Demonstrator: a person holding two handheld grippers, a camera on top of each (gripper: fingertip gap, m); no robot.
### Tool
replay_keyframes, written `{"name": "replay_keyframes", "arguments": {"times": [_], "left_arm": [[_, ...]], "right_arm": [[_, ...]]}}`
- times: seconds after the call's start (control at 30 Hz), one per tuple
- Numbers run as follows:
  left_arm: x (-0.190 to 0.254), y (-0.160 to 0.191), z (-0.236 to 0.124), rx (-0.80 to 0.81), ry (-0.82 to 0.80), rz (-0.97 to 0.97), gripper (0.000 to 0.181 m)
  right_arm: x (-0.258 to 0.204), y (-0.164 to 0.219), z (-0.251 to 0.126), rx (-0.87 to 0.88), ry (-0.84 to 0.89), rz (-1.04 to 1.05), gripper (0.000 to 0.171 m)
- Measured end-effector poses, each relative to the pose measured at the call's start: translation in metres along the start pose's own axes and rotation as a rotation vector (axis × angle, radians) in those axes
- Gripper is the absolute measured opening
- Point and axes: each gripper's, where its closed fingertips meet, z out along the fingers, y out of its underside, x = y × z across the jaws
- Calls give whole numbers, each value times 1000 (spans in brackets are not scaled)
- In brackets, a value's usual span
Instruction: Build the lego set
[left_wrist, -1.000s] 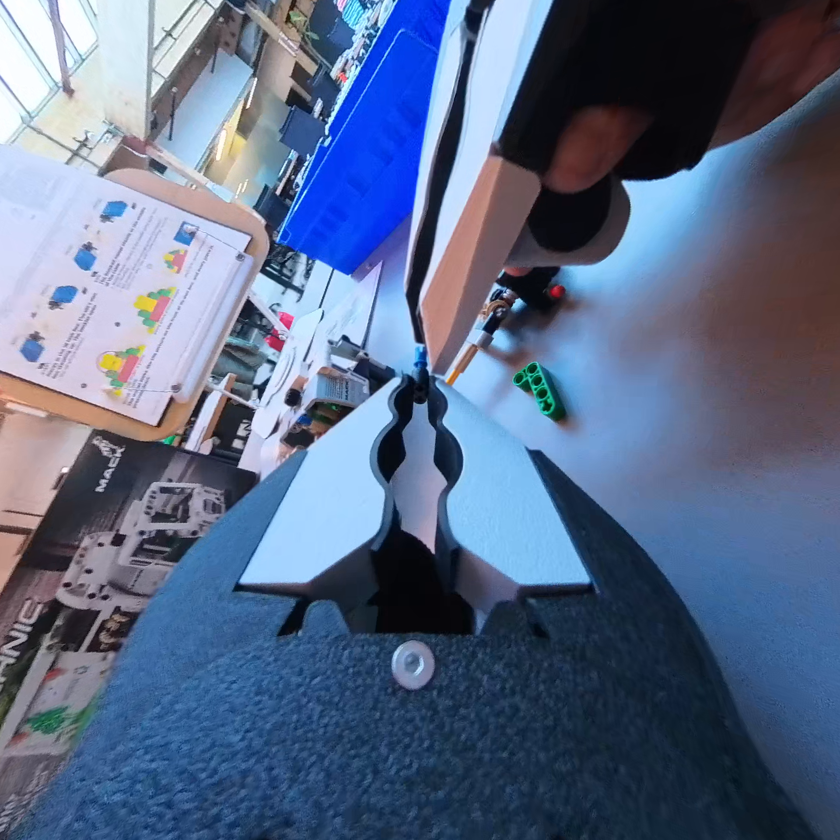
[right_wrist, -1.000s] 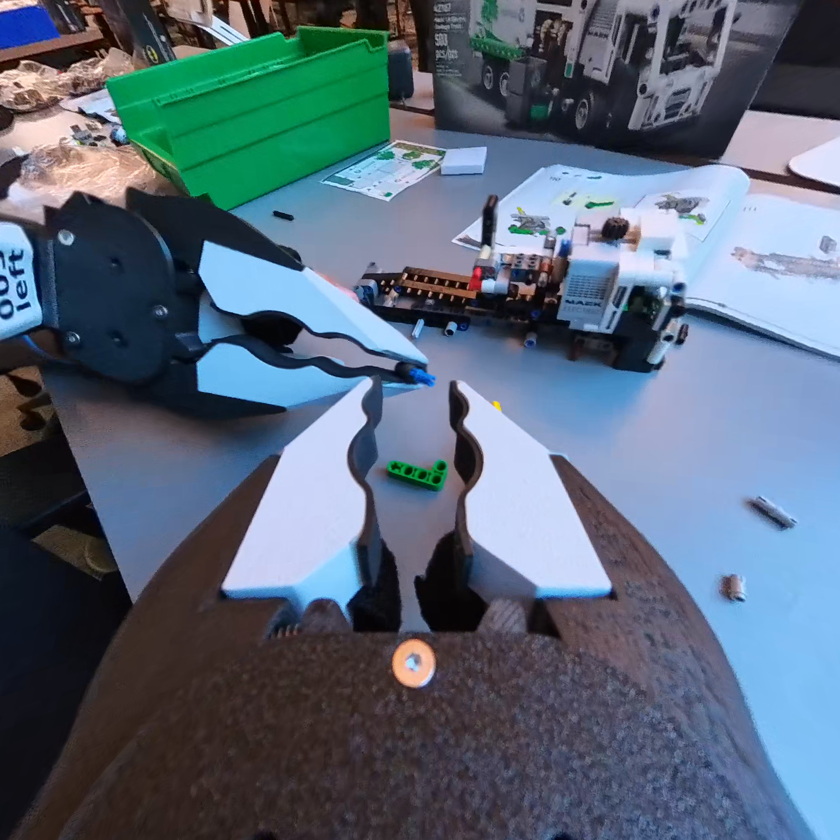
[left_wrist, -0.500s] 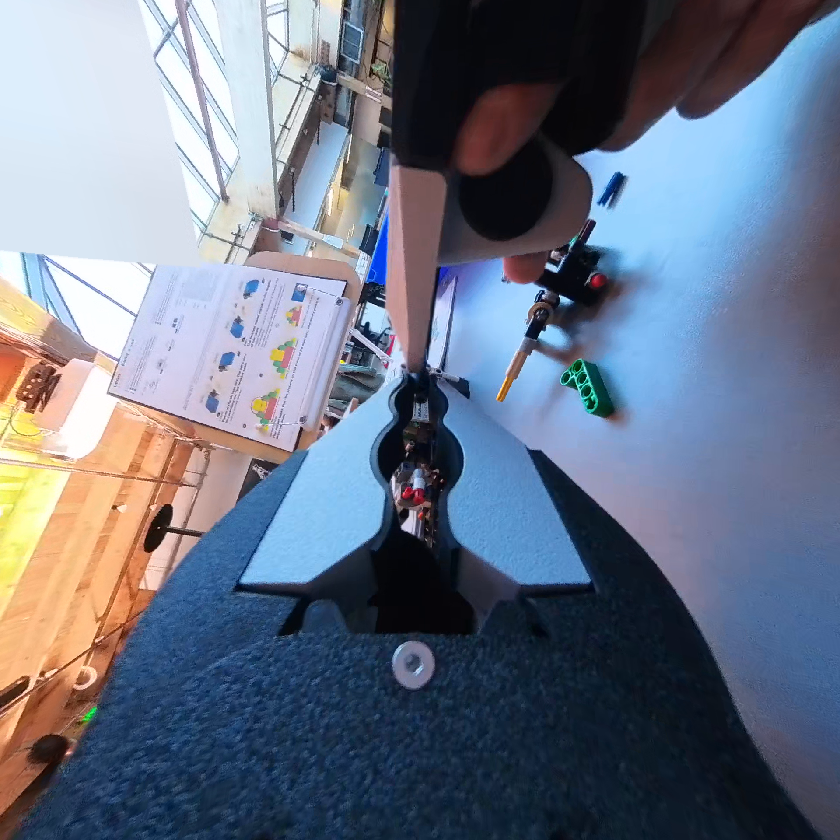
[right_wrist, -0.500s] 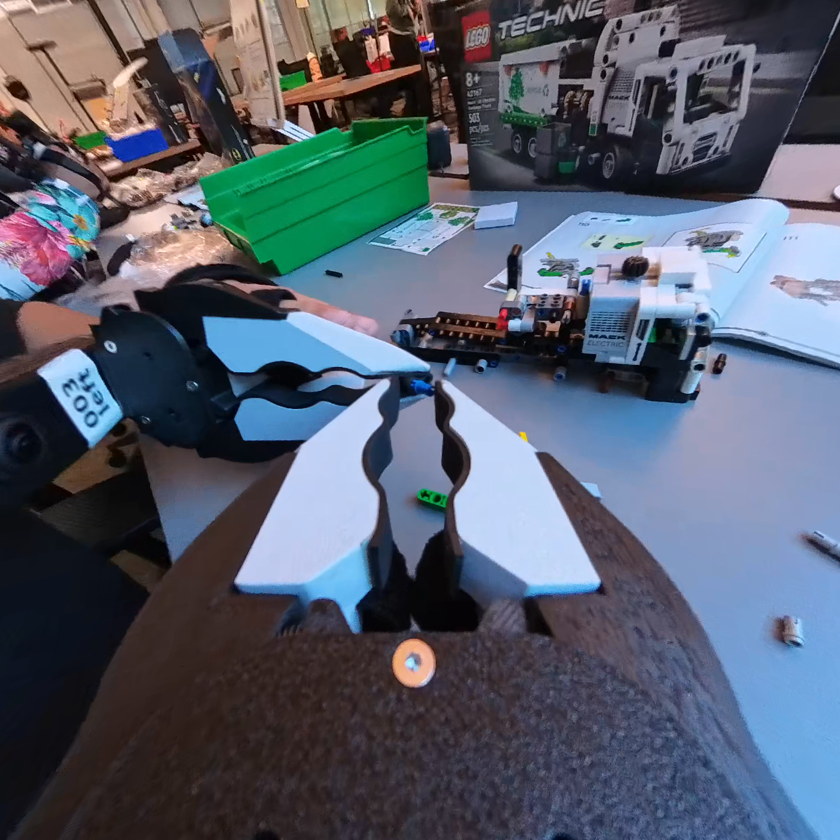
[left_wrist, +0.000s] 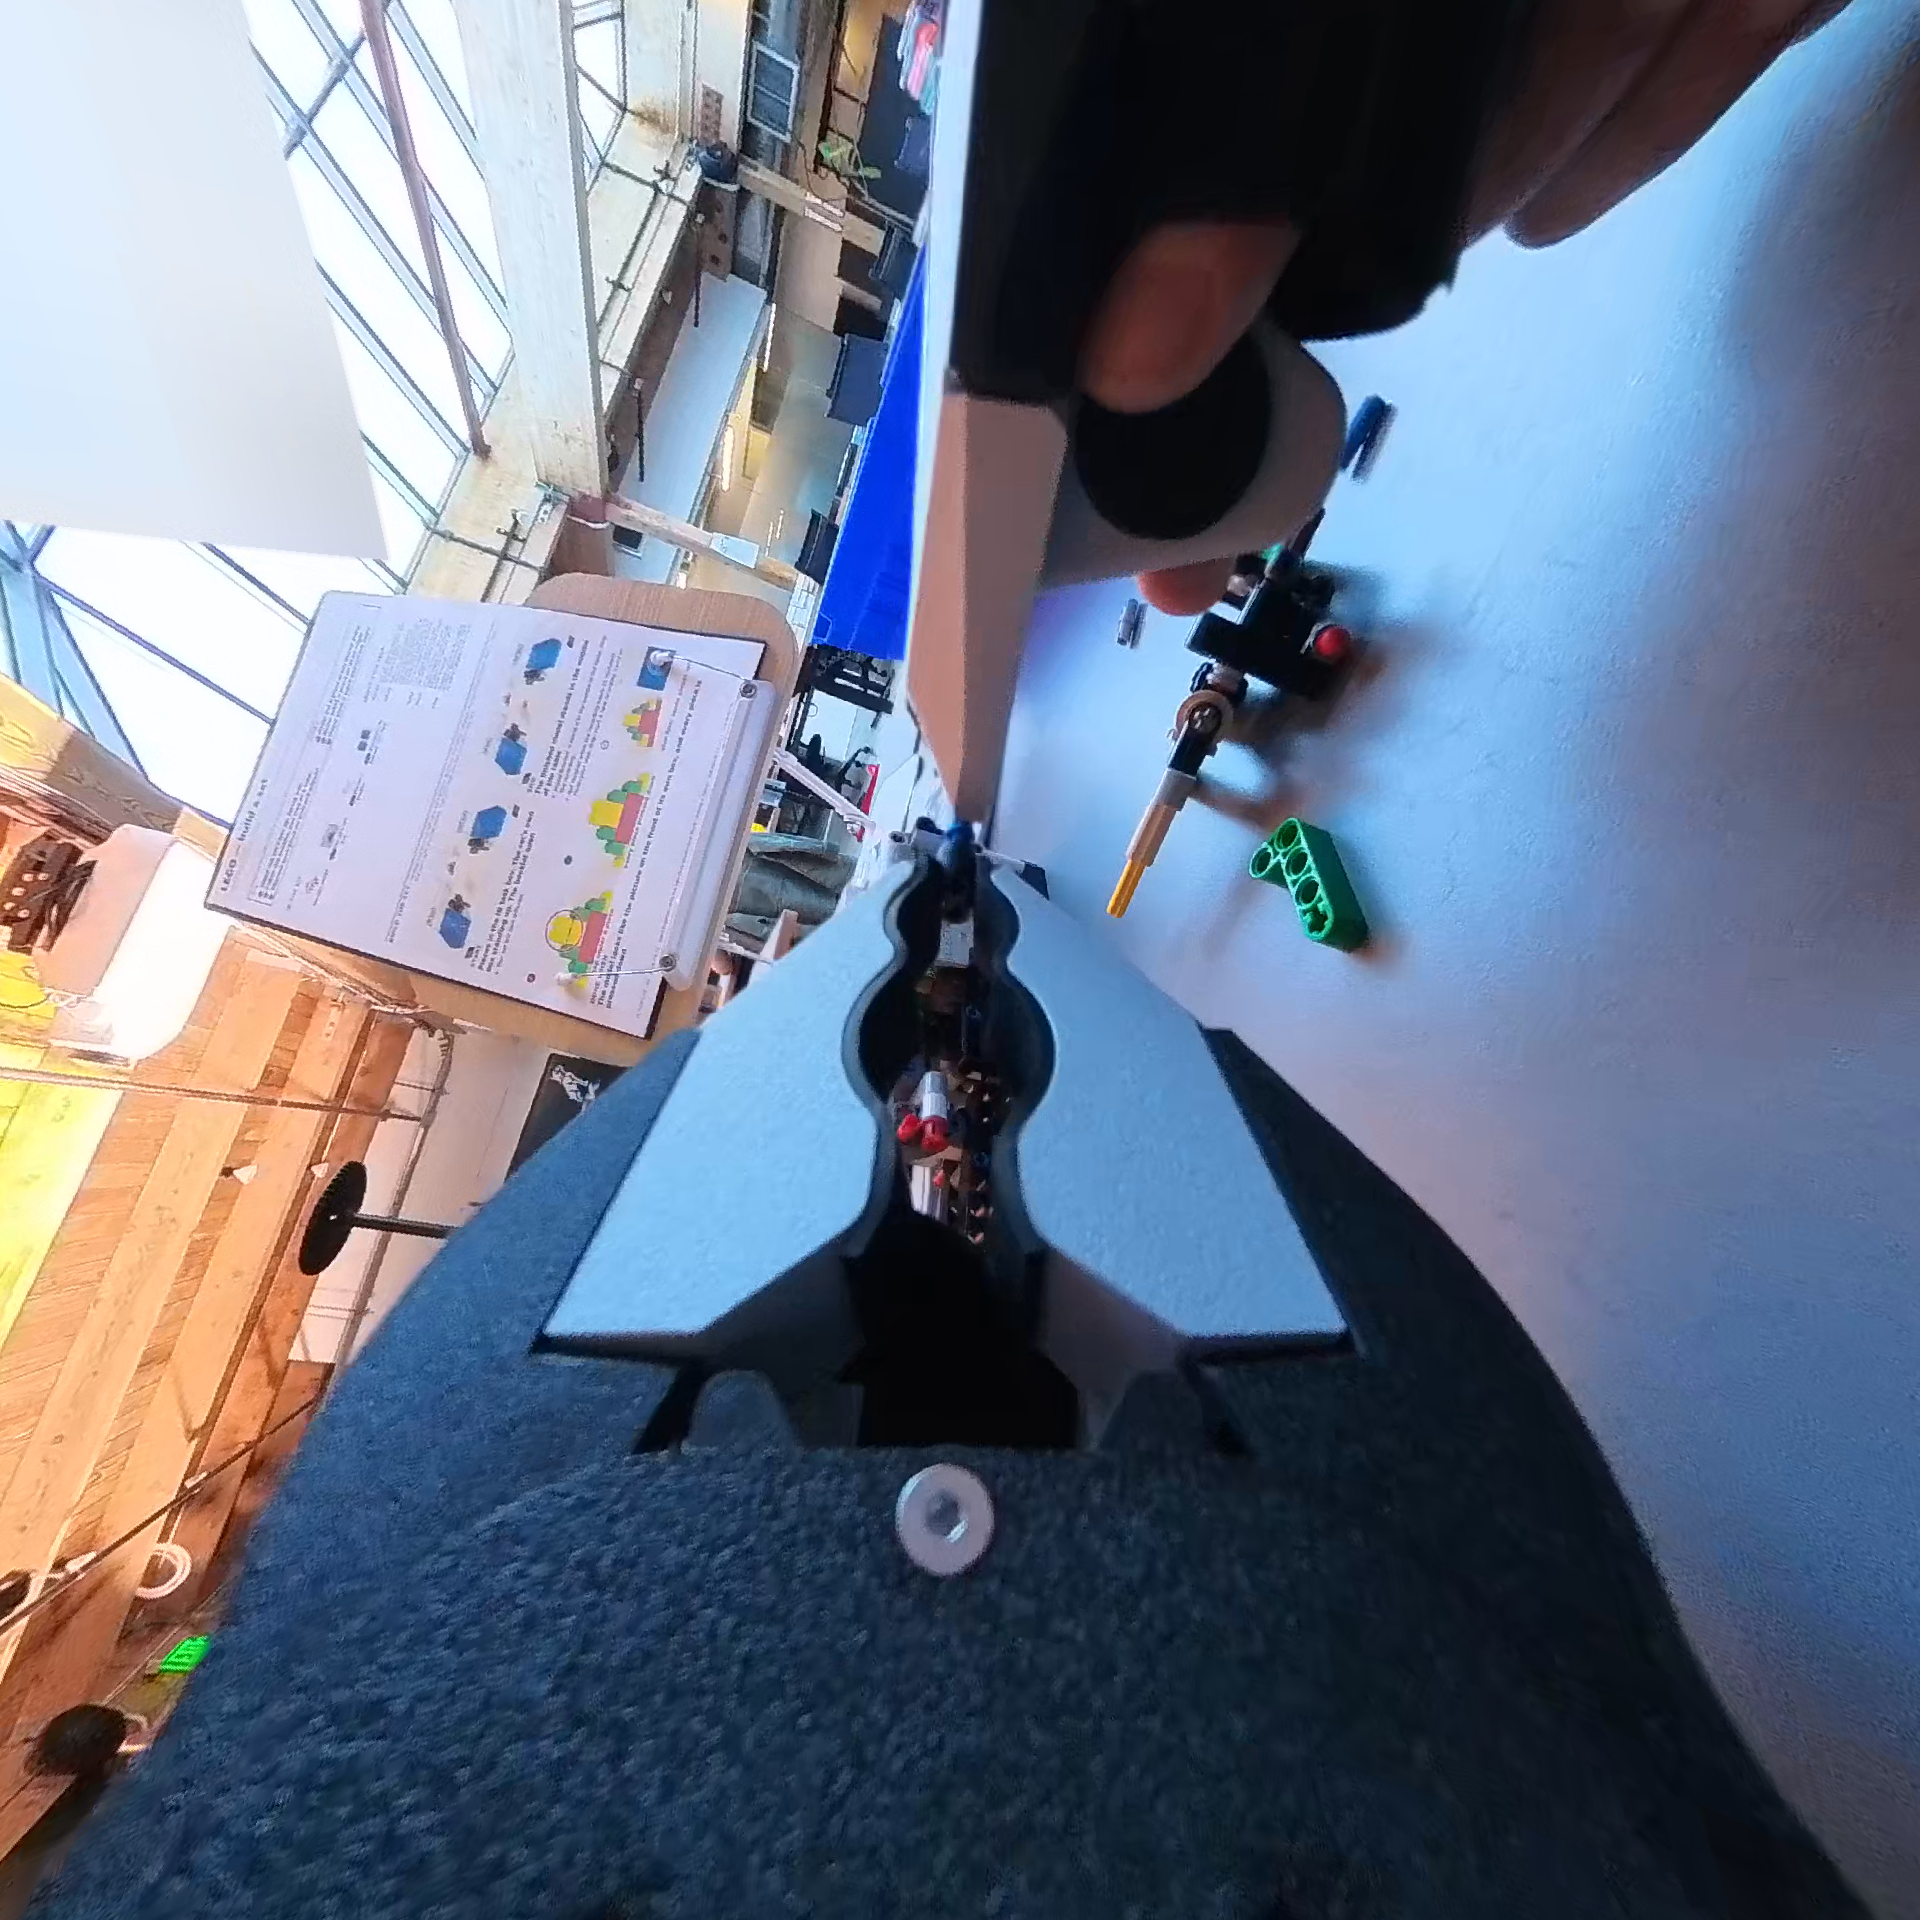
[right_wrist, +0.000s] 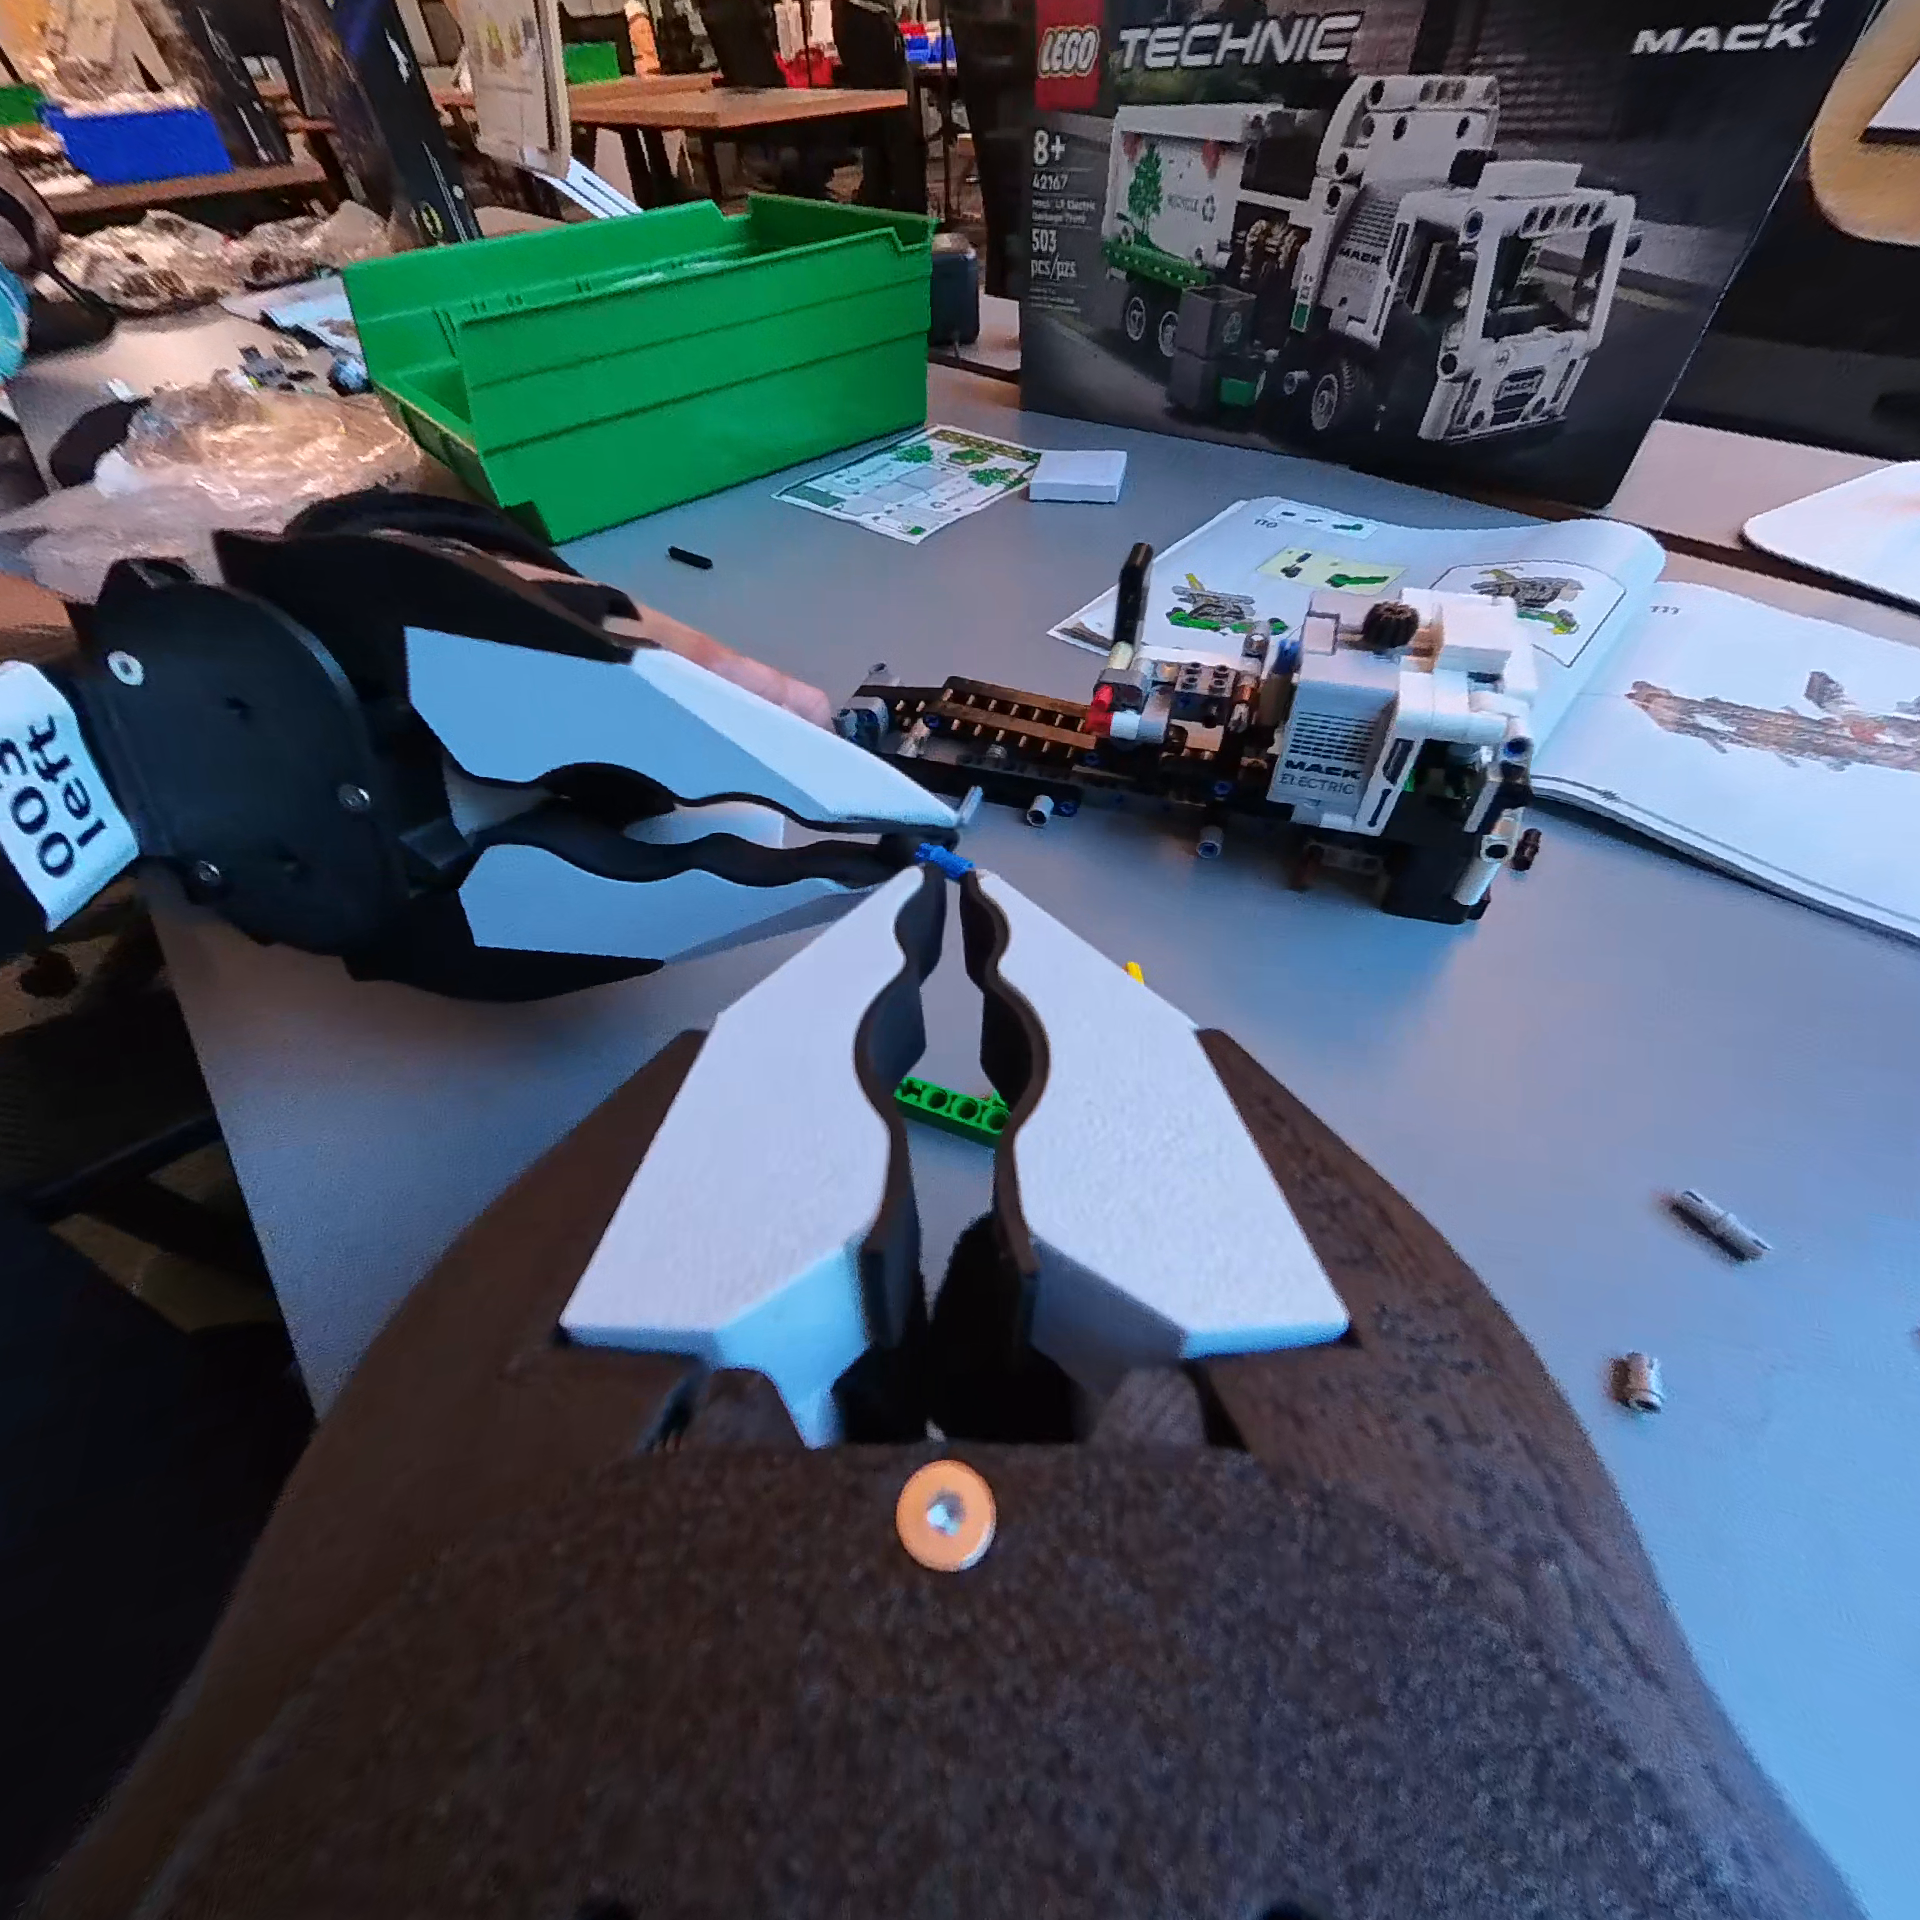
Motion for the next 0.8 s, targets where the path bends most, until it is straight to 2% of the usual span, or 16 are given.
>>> {"name": "replay_keyframes", "arguments": {"times": [0.27,0.43,0.8], "left_arm": [[2,5,2,-48,1,37,2],[8,4,2,-52,8,89,2],[13,5,4,-63,31,69,2]], "right_arm": [[1,4,2,-48,71,-79,0],[1,7,2,-53,67,-81,0],[0,12,4,-68,59,-79,0]]}}
